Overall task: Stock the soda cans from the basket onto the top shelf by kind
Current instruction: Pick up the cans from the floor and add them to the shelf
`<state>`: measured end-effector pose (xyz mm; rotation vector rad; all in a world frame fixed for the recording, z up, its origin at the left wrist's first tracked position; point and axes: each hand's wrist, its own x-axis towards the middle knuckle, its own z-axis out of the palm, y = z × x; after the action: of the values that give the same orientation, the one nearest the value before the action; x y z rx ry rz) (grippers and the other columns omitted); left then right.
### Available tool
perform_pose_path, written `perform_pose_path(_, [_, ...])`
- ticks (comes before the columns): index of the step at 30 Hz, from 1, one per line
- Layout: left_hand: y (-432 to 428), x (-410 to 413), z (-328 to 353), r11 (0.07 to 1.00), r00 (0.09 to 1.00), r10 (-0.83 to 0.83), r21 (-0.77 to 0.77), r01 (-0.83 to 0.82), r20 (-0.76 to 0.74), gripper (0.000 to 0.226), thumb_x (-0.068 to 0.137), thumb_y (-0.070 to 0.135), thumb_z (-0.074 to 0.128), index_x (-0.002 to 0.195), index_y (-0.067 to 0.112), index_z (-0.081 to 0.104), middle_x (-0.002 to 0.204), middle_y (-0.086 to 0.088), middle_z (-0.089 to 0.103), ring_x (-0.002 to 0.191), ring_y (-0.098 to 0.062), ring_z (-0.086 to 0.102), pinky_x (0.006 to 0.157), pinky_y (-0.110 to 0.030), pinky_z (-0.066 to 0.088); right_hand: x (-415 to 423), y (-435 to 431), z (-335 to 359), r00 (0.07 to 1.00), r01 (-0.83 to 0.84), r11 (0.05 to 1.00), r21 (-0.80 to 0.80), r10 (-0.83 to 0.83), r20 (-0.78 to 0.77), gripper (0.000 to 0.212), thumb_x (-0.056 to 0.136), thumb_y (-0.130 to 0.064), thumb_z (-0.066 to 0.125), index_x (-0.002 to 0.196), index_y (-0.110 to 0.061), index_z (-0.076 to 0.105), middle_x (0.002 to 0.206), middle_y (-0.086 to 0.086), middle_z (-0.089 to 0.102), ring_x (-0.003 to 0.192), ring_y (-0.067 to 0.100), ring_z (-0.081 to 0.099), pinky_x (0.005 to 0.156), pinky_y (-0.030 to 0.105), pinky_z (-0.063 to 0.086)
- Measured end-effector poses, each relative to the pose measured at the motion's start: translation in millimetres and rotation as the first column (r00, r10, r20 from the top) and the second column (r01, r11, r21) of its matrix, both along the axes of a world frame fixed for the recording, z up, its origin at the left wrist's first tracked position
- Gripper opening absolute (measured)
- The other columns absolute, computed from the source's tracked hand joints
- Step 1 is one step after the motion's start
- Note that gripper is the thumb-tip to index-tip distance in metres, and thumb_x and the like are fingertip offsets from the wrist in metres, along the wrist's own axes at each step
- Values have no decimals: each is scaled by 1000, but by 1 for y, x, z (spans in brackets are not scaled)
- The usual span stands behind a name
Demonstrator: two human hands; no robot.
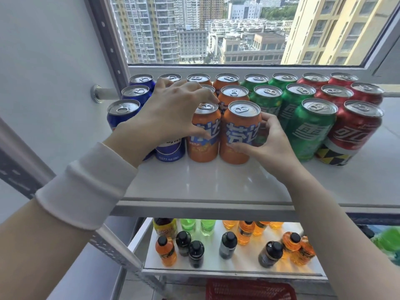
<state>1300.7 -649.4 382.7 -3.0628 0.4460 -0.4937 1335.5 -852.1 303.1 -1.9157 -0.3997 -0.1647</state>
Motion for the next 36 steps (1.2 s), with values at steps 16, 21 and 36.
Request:
perform_pose_path(16, [0, -6, -9, 1000, 1000, -14, 20, 14, 20, 67, 76, 54, 62, 135, 32, 40, 140, 3, 42, 132, -21, 32, 105, -46, 24, -9, 9, -3, 999, 8, 1000, 22, -7, -46, 81, 70, -20, 80, 137, -21, 33, 113, -12, 51, 104, -6, 52, 84, 11, 47])
perform_pose_path(21, [-1, -10, -18, 999, 994, -33, 31, 30, 105, 65, 82, 56, 54, 138, 28, 37, 149, 3, 34, 138, -22, 23, 106, -43, 19, -21, 7, 3, 996, 57, 998, -39, -59, -60, 99, 69, -29, 79, 148, -18, 19, 138, 1, 45, 127, 13, 43, 105, 35, 41])
perform_pose_path(36, [-19, -117, -50, 975, 955, -49, -195, 110, 294, 56, 83, 49, 42, 128, 17, 50, 138, -5, 49, 135, -26, 36, 109, -46, 21, -149, -4, -10, 955, 267, 931, -250, -221, 197, 74, 85, -30, 64, 144, -11, 24, 147, 4, 32, 136, 13, 30, 98, 7, 19])
